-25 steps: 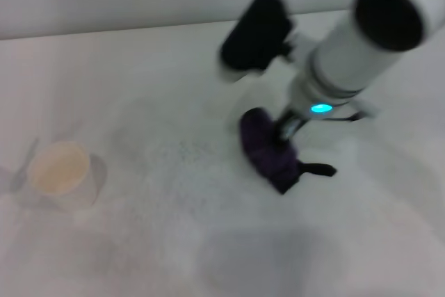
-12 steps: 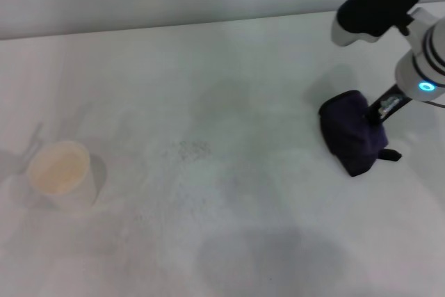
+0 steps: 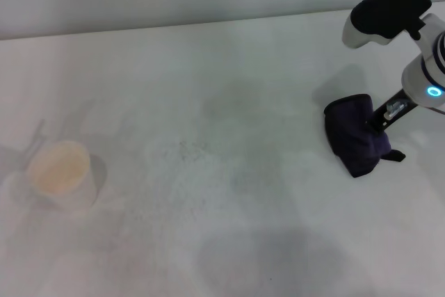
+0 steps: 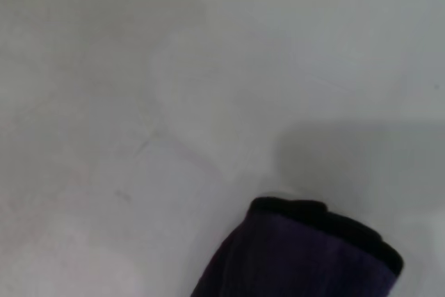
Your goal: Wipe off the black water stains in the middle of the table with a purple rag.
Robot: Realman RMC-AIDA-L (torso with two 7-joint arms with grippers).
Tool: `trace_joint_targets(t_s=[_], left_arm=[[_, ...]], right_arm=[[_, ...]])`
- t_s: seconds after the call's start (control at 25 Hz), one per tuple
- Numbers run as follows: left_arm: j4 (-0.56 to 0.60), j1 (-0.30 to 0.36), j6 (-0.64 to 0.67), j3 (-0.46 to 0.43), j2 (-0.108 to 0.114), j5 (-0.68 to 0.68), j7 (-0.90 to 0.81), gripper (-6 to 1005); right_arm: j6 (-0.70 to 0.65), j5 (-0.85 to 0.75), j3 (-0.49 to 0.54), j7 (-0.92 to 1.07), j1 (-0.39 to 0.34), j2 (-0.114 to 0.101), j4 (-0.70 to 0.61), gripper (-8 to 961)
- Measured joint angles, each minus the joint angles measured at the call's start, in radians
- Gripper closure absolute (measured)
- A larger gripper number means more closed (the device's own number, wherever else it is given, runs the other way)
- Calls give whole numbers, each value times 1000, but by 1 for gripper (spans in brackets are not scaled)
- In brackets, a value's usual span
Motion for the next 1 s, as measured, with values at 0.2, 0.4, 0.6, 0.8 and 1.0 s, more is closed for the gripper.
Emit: trace_joint_targets(t_s=[0.2,0.4,0.6,0.8,1.0], left_arm=[[-4,-2,0,0,-1,0,0,113],[-9,-3,13,0,0,0,0,114],[-9,-1,15,0,-2,-21,0,113],[-24,-3,15,0,-5,-33,-2,114],[-56,-22,19,0,-5,-69,-2,114]], right_arm=[[4,55,23,-21,-19,-2,-25,877],[26,94,119,-84,-60,-3,-108,741],[57,192,302,-221,-98,-4,-173,573],[50,290,496,-394,-106,-5,-131,506],[1,406,701,-575,-107,-6,-8,506]])
